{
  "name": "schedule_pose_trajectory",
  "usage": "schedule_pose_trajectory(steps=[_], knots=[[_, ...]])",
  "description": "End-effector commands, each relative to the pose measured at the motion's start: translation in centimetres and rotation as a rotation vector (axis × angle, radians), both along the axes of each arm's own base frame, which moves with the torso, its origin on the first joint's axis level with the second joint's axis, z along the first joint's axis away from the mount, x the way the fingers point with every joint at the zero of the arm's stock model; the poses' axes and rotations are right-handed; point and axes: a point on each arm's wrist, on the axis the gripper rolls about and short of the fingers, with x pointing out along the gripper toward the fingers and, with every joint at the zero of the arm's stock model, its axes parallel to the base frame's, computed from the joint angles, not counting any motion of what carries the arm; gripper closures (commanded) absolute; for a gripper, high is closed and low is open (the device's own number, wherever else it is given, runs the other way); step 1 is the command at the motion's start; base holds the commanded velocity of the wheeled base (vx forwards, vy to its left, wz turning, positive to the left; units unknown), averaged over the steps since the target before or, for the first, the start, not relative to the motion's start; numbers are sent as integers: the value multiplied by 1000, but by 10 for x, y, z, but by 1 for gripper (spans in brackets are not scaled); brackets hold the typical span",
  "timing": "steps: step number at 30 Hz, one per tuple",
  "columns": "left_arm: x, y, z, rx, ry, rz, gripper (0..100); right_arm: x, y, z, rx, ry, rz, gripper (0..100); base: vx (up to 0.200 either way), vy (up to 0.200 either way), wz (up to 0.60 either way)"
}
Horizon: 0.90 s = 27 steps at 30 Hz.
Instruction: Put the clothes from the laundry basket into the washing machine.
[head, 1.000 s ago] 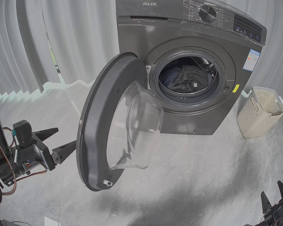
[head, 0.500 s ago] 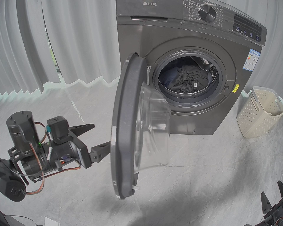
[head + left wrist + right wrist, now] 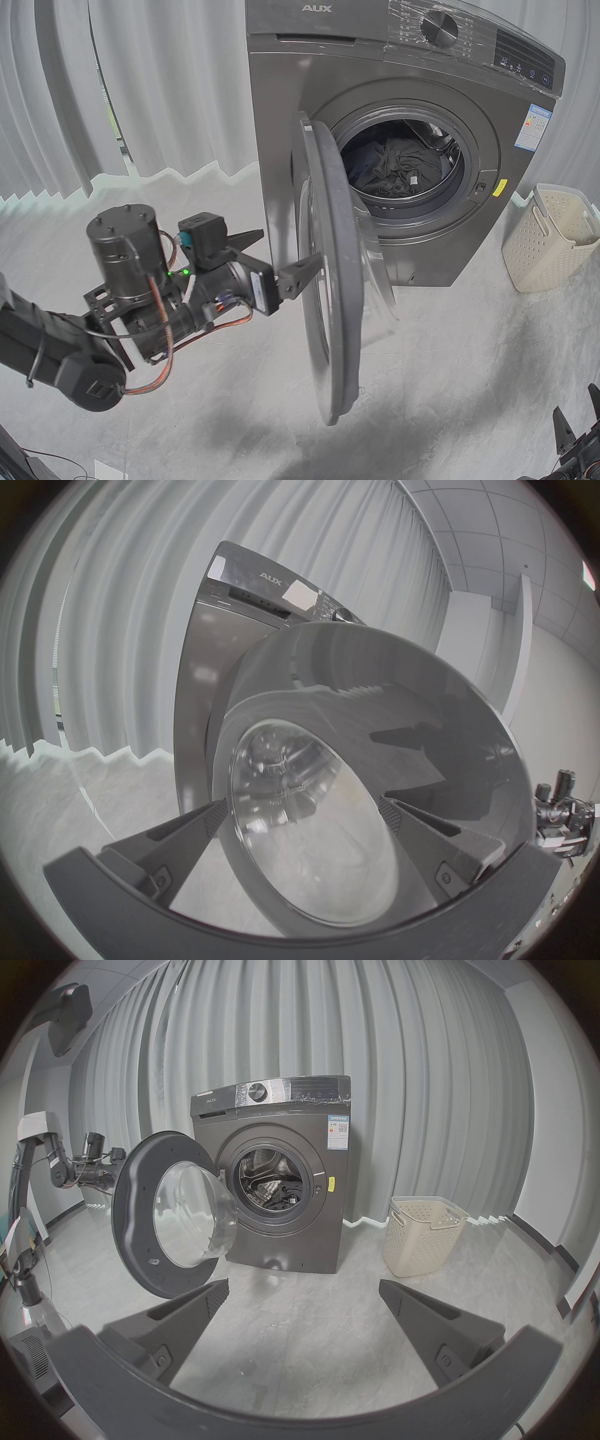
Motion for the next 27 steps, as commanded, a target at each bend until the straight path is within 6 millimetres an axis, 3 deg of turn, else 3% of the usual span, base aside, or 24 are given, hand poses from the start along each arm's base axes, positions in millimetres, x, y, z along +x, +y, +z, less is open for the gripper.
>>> schedule_pose_trajectory(steps=[1, 17, 24, 27], knots=[[27, -37, -14, -23, -12, 18, 0, 0, 0, -4, 0, 0, 1, 0, 0, 0, 0], [94, -113, -12, -230, -106, 111, 0, 0, 0, -4, 5, 0, -1, 0, 0, 0, 0], [88, -111, -20, -214, -74, 112, 0, 0, 0, -4, 5, 0, -2, 0, 0, 0, 0], [58, -83, -9, -179, -43, 113, 0, 0, 0, -4, 6, 0, -4, 0, 0, 0, 0]])
